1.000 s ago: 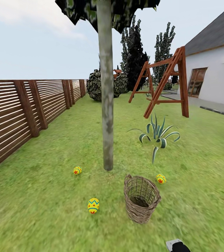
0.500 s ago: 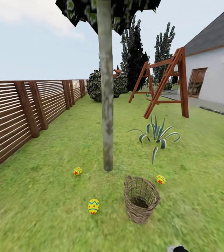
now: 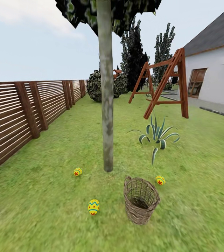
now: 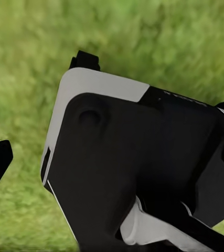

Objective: Take the three Easter eggs out of the wicker basket on the lawn in the garden, then place them on the lawn next to a single tree (choose any tree) so that all three eggs are next to the same tree and none are left in the basket.

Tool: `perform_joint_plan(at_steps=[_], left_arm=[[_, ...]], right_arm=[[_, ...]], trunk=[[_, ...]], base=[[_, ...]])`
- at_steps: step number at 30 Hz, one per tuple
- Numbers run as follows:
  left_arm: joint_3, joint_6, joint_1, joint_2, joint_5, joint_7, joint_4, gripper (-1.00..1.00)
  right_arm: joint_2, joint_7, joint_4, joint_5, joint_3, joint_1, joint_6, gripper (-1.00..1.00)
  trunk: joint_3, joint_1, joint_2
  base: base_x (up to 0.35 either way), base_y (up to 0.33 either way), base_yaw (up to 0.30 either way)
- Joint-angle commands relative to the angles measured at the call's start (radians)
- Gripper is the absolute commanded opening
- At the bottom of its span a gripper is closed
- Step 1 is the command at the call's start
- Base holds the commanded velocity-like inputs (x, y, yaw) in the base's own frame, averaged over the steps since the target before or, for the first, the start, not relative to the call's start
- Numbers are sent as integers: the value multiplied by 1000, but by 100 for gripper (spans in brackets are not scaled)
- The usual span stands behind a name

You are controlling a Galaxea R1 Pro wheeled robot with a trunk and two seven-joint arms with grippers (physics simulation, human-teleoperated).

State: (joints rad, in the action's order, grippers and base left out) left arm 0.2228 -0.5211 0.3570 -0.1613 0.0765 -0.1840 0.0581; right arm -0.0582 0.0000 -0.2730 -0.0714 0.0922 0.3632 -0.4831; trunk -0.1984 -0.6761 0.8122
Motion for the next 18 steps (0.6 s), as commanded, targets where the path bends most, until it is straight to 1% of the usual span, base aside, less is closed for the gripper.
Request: perform_joint_plan(at_steps=[1,4,6,18], left_arm=[[0,-6,0,1,8,0,-5,100],[0,-5,0,4,8,0,-13,100],[0,-5,0,6,8,0,-14,100],[0,-4,-1,10,8,1,-15,100]], right_arm=[[3,0,11,-6,8,0,17,100],[12,0,39,-9,9,0,48,100],[13,0,45,-12,9,0,54,100],[14,0,47,-10,9,0,57,100]], trunk=[[3,4,-6],[17,15,-27],[26,23,-41],[84,69,-125]], base=[[0,0,0],[0,0,0],[0,0,0],[0,0,0]])
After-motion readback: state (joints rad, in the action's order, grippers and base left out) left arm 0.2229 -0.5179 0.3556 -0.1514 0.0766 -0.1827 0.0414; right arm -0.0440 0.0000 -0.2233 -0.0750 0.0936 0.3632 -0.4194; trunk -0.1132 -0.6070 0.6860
